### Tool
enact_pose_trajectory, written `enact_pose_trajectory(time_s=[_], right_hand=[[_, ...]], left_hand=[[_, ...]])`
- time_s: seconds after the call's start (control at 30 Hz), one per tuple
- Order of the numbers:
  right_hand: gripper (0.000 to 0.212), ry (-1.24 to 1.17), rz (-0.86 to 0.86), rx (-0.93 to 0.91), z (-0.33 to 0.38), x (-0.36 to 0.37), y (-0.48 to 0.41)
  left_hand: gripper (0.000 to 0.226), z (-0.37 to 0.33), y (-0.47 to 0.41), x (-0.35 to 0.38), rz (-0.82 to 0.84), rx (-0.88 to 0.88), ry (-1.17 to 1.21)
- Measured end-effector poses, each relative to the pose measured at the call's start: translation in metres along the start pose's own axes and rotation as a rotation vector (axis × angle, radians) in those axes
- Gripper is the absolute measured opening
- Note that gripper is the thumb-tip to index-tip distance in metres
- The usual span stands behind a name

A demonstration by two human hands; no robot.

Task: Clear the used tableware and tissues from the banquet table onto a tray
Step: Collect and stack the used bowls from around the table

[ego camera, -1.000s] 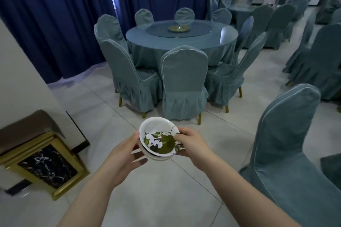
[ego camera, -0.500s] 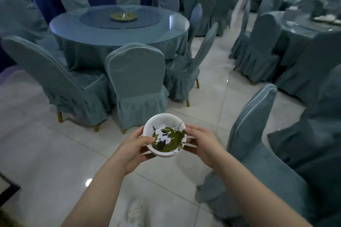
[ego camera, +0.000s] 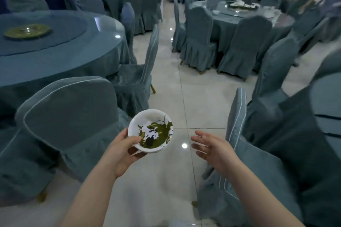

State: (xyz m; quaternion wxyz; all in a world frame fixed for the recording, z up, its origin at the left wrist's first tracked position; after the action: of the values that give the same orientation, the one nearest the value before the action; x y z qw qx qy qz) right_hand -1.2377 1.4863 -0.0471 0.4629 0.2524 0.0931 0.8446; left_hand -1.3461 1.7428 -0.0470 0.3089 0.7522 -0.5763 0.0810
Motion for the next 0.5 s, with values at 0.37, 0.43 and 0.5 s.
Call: enact_pose_trajectory(time_s=[0.37, 0.43, 0.5], right_hand=[[0.029, -0.119, -0.089, -0.174, 0.096, -0.067, -0.132], [0.028, -0.132, -0.116, -0.187, 0.121, -0.081, -0.160], [0.027, -0.124, -0.127, -0.211, 0.146, -0.099, -0.184]], left_hand=[[0.041, -0.077, -0.205, 0.043, 0.158, -0.065, -0.154], [0.039, -0.092, -0.248, 0.058, 0.179, -0.074, -0.183], [0.040, -0.106, -0.291, 0.073, 0.206, -0.082, -0.199]])
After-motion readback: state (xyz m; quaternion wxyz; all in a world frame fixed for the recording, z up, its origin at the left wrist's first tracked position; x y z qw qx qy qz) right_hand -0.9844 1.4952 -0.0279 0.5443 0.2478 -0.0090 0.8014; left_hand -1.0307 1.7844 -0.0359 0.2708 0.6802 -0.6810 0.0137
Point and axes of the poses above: each hand's wrist, its own y-axis away from the middle knuckle, its own x-axis out of the palm, z = x × y, the point moved 1 cm from there along -y, towards the middle knuckle, and after that the axes turned 12 degrees about z, right-handed, at the moved point
